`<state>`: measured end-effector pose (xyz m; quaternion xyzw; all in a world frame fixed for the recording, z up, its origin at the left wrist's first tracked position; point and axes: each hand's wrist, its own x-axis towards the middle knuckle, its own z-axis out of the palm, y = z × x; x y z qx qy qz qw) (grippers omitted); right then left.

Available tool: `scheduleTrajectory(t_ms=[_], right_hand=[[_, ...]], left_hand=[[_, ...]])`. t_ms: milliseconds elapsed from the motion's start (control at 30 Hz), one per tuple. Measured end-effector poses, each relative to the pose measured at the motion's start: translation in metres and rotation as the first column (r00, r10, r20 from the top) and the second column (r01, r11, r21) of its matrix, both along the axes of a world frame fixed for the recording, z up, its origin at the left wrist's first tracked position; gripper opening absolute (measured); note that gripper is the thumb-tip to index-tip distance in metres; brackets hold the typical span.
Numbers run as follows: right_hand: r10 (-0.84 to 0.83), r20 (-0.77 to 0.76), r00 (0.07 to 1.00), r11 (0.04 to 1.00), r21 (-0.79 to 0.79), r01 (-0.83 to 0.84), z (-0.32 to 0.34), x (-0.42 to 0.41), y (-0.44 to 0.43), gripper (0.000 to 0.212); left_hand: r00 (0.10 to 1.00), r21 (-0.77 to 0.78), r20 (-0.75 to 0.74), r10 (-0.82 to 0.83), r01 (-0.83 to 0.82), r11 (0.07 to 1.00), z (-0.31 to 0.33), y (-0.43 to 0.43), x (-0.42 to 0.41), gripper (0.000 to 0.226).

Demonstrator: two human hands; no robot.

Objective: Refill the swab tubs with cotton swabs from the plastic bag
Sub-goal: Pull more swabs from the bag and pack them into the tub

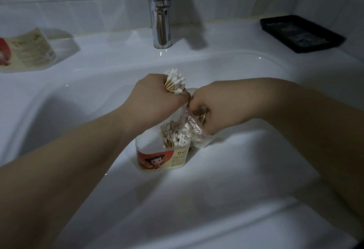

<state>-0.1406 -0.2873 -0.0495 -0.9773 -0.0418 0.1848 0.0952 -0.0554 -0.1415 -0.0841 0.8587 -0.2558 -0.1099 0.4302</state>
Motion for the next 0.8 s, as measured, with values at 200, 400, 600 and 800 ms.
scheduleTrajectory(t_ms=[200, 400, 600, 800], right_hand=[[0.060, 0.143, 0.988, 0.996, -0.075, -0.050, -0.007, 0.004, 0.003, 0.022], [0.100, 0.169, 0.980, 0.992, -0.087, -0.087, -0.009, 0.007, -0.001, 0.006], [0.031, 0.271, 0.962, 0.999, -0.042, -0.020, 0.001, 0.006, -0.004, 0.008], [-0.162, 0.314, 0.936, 0.982, 0.149, 0.120, 0.014, 0.001, -0.017, 0.004]], left_hand=[[1.000, -0.028, -0.006, 0.006, -0.006, 1.000, -0.001, 0.001, 0.001, 0.033], [0.999, -0.060, 0.044, 0.020, -0.017, 0.998, 0.000, 0.000, 0.001, 0.029], [0.992, -0.282, 0.117, 0.040, -0.005, 0.959, 0.013, -0.002, -0.006, 0.029], [0.983, -0.181, 0.182, -0.010, 0.044, 0.983, 0.015, -0.001, -0.013, 0.019]])
